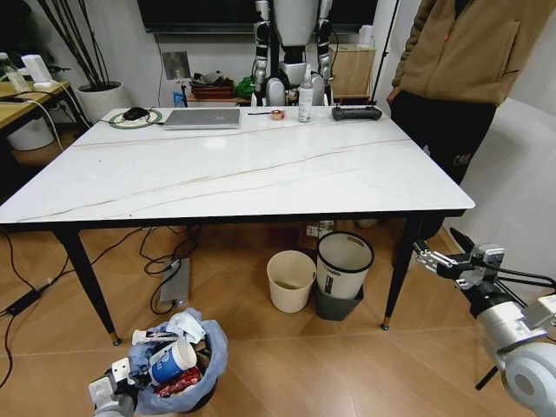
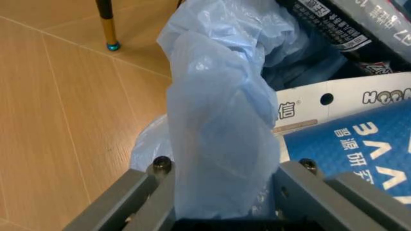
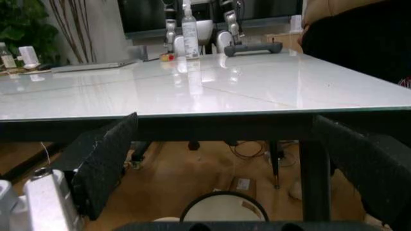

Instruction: Pick up the trash bin and place the trash from the table into it.

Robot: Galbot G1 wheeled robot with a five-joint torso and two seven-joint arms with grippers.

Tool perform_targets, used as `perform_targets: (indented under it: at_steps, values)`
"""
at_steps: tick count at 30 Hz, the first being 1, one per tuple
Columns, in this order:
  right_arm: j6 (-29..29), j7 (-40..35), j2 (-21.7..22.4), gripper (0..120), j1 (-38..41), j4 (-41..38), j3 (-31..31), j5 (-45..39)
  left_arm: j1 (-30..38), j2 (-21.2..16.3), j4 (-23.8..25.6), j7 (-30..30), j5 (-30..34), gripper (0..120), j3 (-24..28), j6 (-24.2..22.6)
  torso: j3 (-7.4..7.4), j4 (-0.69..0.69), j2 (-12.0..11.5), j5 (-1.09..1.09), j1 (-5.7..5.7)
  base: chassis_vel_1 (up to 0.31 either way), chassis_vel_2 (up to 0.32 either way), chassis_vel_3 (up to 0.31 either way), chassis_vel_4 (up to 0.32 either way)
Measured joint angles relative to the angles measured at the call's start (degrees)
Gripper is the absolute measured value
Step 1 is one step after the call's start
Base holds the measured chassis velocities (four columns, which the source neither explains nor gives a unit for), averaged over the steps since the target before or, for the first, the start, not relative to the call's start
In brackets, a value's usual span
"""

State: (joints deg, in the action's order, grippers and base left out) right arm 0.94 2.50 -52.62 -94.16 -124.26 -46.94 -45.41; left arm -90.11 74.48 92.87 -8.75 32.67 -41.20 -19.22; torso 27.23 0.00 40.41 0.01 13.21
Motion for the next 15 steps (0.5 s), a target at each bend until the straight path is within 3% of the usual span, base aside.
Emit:
perform_targets:
  at_steps: [15]
  values:
    - [0.00,0.00,0.00,100,0.00,0.00,0.00,0.00,0.56,0.28,-0.90,3.11,-0.92,0,-0.52,2.43,-2.23,0.00,-3.70,-0.01,-1.48,0.000,0.000,0.000,0.000]
